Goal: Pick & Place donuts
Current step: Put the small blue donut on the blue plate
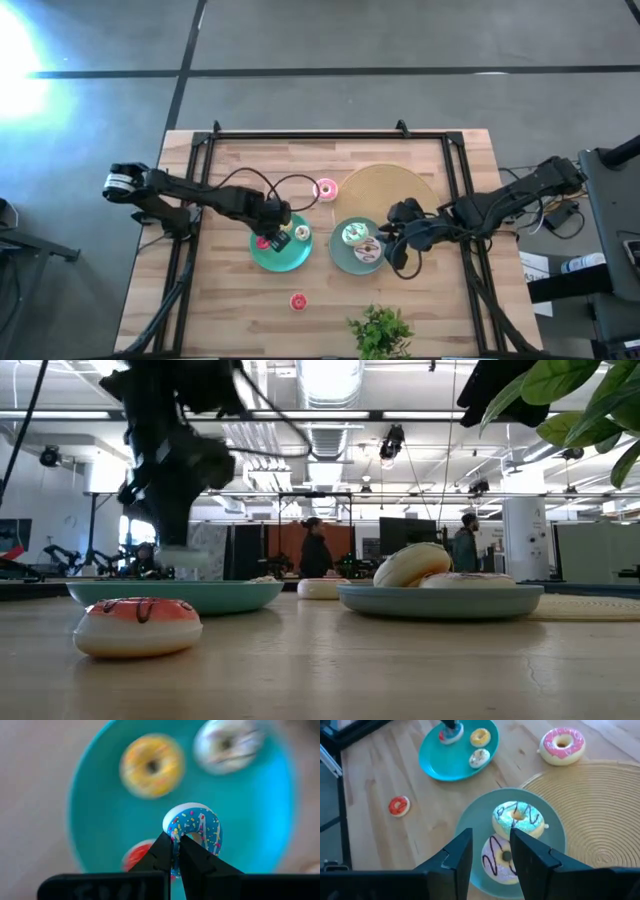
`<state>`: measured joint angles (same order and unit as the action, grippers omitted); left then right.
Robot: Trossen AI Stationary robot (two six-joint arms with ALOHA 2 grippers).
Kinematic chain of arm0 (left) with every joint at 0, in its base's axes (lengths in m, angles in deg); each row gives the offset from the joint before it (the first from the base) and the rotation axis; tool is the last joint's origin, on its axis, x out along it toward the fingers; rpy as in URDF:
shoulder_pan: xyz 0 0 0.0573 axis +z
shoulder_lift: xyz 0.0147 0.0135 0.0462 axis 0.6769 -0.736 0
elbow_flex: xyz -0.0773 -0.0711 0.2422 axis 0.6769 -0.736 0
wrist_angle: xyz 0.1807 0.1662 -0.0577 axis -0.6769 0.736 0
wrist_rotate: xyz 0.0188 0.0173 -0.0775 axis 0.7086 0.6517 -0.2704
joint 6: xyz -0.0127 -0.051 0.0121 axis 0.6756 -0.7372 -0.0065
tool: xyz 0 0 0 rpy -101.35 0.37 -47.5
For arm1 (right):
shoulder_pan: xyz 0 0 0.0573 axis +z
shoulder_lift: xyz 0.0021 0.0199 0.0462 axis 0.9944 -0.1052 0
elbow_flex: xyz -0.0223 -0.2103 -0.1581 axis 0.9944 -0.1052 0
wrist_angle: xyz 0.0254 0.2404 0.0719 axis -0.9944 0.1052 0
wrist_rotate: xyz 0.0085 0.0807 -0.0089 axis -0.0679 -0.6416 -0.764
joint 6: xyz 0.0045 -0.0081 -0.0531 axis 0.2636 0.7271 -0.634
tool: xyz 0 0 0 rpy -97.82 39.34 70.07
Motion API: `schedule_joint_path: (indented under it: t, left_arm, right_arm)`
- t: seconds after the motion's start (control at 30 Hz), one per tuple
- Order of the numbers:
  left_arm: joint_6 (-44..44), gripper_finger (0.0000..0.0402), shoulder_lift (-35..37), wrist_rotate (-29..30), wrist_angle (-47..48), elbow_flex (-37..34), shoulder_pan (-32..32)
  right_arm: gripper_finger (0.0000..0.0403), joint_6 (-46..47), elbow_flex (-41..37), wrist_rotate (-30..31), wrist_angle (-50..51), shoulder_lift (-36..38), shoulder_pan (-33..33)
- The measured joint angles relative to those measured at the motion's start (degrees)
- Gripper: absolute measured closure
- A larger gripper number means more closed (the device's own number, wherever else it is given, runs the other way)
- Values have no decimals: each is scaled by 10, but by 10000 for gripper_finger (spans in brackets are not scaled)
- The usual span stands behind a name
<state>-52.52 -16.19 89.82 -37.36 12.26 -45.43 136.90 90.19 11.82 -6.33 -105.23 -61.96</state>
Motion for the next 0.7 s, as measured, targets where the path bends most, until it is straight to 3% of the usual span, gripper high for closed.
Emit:
schedule_joint_path:
  t: [0.3,0.7]
  left_arm:
    - [-14,401,4,4,-29,-71,21]
    - [8,400,4,4,-69,-47,28]
  right_arm:
    - [280,-15,14,22,-4,-3,0]
    - [284,6,15,47,-15,-3,-2]
